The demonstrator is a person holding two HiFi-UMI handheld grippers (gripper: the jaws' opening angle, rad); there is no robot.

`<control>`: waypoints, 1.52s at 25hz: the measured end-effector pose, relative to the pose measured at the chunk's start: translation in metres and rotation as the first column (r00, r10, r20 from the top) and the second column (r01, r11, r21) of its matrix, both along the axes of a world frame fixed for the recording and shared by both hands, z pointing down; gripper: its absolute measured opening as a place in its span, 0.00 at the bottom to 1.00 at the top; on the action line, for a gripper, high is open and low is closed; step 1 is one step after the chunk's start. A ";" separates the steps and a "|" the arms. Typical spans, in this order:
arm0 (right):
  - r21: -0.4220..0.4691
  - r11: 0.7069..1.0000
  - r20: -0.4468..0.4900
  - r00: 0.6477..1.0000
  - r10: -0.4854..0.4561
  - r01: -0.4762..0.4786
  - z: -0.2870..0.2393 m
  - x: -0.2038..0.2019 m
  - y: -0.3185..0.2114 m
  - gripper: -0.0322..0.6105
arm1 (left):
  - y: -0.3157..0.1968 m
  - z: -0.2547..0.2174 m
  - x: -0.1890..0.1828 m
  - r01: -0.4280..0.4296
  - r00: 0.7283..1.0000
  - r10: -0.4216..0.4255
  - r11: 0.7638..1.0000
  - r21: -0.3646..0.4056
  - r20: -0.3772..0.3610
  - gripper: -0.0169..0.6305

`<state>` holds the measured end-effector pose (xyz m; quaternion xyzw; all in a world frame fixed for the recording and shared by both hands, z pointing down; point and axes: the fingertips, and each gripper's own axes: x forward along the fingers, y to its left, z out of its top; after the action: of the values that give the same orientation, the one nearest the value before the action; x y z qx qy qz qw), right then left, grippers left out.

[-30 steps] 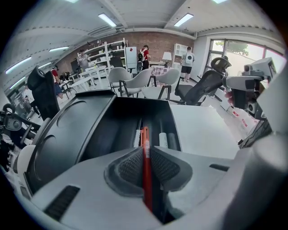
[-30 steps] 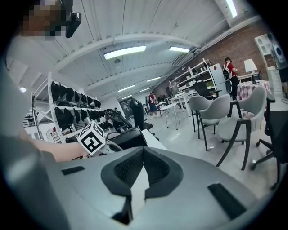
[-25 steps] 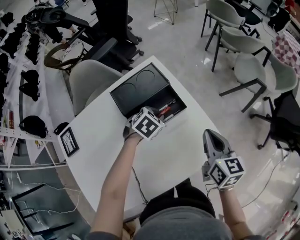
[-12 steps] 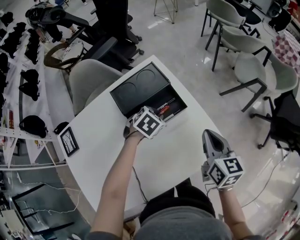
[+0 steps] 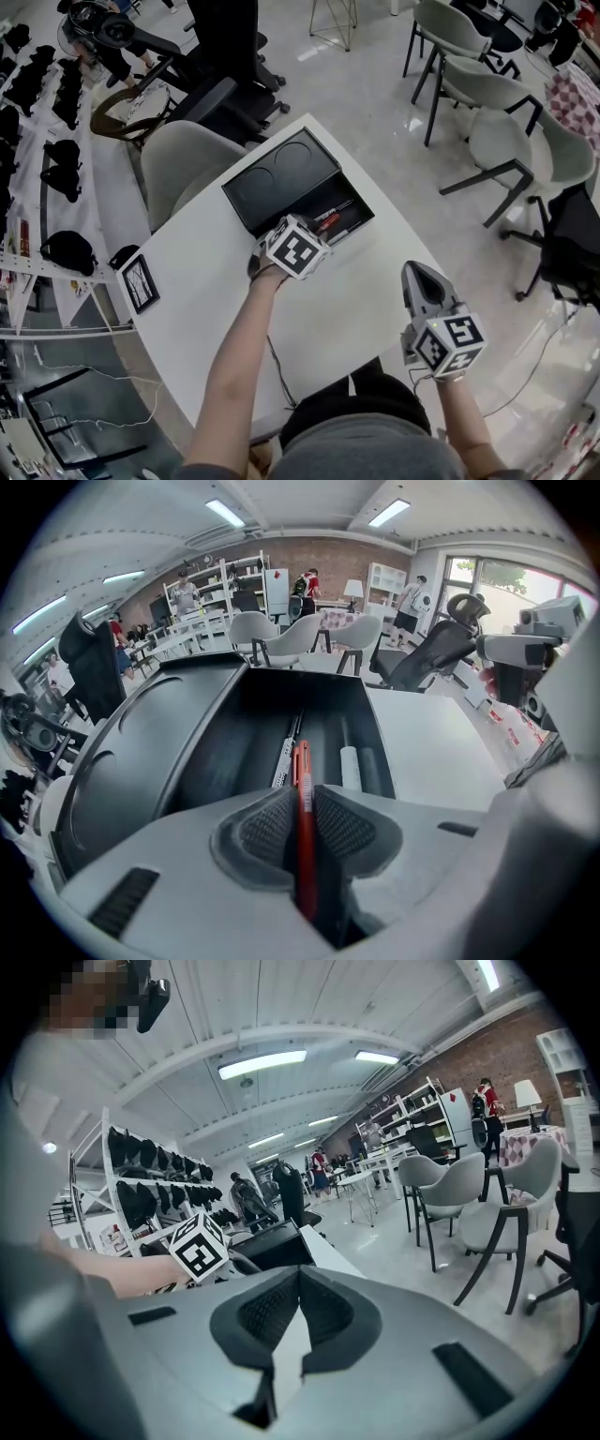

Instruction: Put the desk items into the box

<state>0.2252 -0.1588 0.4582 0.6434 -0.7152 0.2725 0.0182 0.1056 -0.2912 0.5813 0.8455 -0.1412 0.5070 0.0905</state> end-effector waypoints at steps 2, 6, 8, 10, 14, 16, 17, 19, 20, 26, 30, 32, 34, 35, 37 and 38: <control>0.002 1.000 0.000 1.000 -0.007 0.007 -0.001 0.000 -0.001 0.06 | -0.002 -0.006 0.000 0.018 1.000 -0.017 1.000 0.025 -0.016 0.13; 0.008 1.000 0.001 1.000 -0.015 0.015 -0.002 -0.002 0.000 0.06 | -0.007 -0.026 -0.003 0.087 0.993 -0.079 0.992 0.091 -0.088 0.13; 0.010 1.000 -0.001 1.000 -0.020 0.020 -0.002 -0.004 0.000 0.06 | -0.006 -0.035 -0.007 0.118 0.988 -0.105 0.987 0.113 -0.117 0.13; 0.012 1.000 -0.003 1.000 -0.026 0.026 -0.003 -0.006 0.000 0.06 | -0.004 -0.044 -0.011 0.147 0.982 -0.128 0.980 0.137 -0.141 0.13; 0.028 0.999 -0.002 0.999 -0.035 0.035 -0.007 -0.009 -0.002 0.06 | -0.002 -0.062 -0.019 0.206 0.964 -0.172 0.965 0.161 -0.201 0.13; 0.034 0.999 -0.004 0.999 -0.039 0.039 -0.009 -0.009 -0.002 0.06 | 0.001 -0.068 -0.023 0.229 0.956 -0.190 0.959 0.165 -0.222 0.13; 0.037 0.998 -0.005 0.999 -0.041 0.042 -0.011 -0.010 -0.002 0.06 | 0.002 -0.071 -0.026 0.241 0.952 -0.199 0.956 0.169 -0.232 0.13; 0.045 0.998 -0.007 0.999 -0.046 0.046 -0.013 -0.012 -0.002 0.06 | 0.005 -0.078 -0.033 0.269 0.942 -0.220 0.947 0.176 -0.254 0.13; 0.048 0.998 -0.008 0.999 -0.048 0.049 -0.015 -0.014 -0.002 0.06 | 0.006 -0.082 -0.037 0.285 0.934 -0.233 0.942 0.176 -0.269 0.13; 0.068 0.996 -0.026 0.998 -0.058 0.060 -0.023 -0.023 -0.004 0.06 | 0.017 -0.098 -0.061 0.381 0.885 -0.309 0.910 0.161 -0.350 0.12; 0.080 0.994 -0.037 0.997 -0.067 0.070 -0.029 -0.024 -0.004 0.06 | 0.025 -0.110 -0.074 0.444 0.850 -0.352 0.880 0.171 -0.393 0.11; 0.085 0.993 -0.043 0.996 -0.072 0.076 -0.031 -0.027 -0.004 0.06 | 0.028 -0.114 -0.082 0.475 0.830 -0.376 0.863 0.171 -0.412 0.11; 0.090 0.993 -0.043 0.996 -0.077 0.081 -0.033 -0.030 -0.003 0.06 | 0.033 -0.117 -0.090 0.505 0.812 -0.399 0.846 0.169 -0.426 0.10; 0.091 0.992 -0.043 0.996 -0.081 0.084 -0.034 -0.031 -0.003 0.06 | 0.036 -0.119 -0.094 0.520 0.801 -0.411 0.838 0.167 -0.435 0.10; 0.093 0.991 -0.046 0.995 -0.089 0.093 -0.035 -0.034 -0.003 0.06 | 0.040 -0.123 -0.104 0.552 0.777 -0.433 0.818 0.164 -0.457 0.10; 0.095 0.991 -0.048 0.995 -0.092 0.097 -0.036 -0.036 -0.003 0.06 | 0.043 -0.125 -0.109 0.568 0.764 -0.444 0.807 0.161 -0.468 0.10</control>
<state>0.1890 -0.1622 0.4223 0.6147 -0.7566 0.2223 0.0154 -0.0031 -0.2487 0.4568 0.8648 -0.4179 0.2479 0.1266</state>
